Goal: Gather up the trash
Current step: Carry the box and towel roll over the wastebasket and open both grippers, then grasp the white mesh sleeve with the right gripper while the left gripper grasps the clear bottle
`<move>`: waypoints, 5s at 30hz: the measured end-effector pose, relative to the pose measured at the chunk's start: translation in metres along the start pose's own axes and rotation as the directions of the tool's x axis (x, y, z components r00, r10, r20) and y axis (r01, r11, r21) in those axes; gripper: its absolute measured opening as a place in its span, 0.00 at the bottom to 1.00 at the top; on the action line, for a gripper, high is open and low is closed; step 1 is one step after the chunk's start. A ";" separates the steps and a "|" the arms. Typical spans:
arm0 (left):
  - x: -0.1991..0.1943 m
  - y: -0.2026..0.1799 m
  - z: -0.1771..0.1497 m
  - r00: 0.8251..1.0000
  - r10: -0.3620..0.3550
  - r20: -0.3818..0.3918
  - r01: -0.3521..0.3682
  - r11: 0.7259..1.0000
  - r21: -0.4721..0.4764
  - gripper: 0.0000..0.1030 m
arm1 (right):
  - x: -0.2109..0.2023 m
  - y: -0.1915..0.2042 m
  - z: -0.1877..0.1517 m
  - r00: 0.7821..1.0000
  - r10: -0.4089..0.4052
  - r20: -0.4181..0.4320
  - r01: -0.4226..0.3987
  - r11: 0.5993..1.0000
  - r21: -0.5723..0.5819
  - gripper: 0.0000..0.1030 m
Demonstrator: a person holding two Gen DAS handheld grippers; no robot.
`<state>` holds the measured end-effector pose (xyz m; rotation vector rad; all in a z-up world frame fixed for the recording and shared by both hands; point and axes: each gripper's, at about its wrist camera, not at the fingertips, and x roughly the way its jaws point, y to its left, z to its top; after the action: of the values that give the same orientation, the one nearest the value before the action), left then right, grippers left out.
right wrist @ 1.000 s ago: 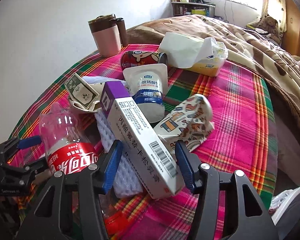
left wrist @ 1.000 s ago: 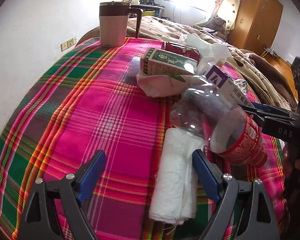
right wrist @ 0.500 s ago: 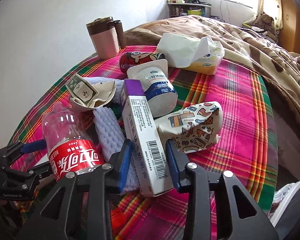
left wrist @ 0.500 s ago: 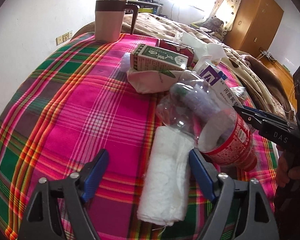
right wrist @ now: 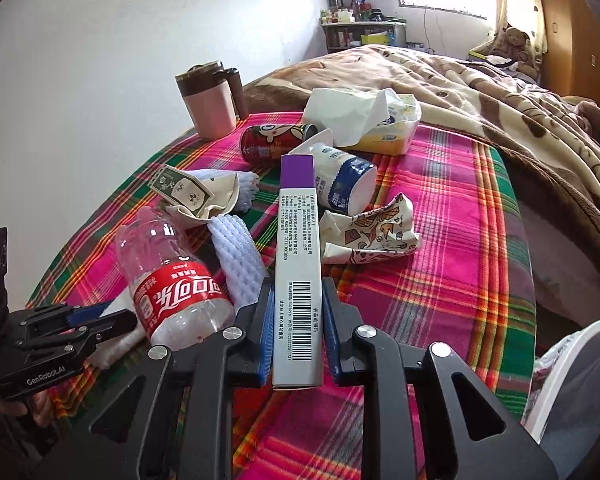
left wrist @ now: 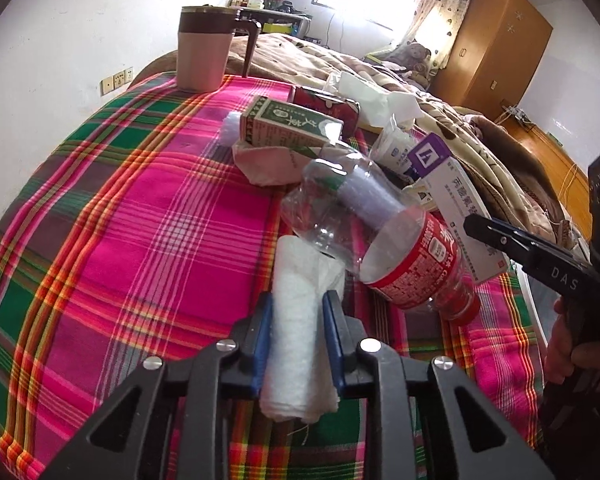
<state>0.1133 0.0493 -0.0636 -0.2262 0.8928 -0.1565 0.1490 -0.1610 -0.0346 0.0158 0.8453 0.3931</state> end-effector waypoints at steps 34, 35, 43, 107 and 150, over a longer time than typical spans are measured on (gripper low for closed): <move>0.000 -0.012 -0.016 0.992 0.129 0.008 -0.129 0.991 0.048 0.30 | -0.058 -0.009 -0.033 0.994 -0.016 0.108 0.007 0.997 0.083 0.21; -0.003 -0.012 -0.016 0.992 0.124 0.015 -0.124 0.991 0.046 0.30 | -0.060 -0.011 -0.033 0.994 -0.018 0.112 0.009 0.996 0.086 0.21; -0.048 -0.032 -0.015 0.991 0.078 0.112 -0.086 0.994 0.066 0.30 | -0.081 -0.020 -0.041 0.987 -0.034 0.156 0.015 0.993 0.121 0.21; 0.026 -0.317 -0.012 0.919 -0.377 -0.117 0.390 0.815 0.428 0.71 | -0.155 -0.187 -0.135 0.893 -0.448 -0.045 0.403 0.751 0.524 0.56; 0.021 -0.054 0.035 0.999 -0.038 0.010 0.038 0.997 -0.069 0.86 | -0.051 -0.066 -0.025 0.982 -0.177 0.071 0.159 0.965 0.211 0.62</move>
<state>0.1515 -0.0031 -0.0439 -0.3087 0.8869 -0.1599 0.1217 -0.2432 -0.0254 0.1505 0.7887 0.1435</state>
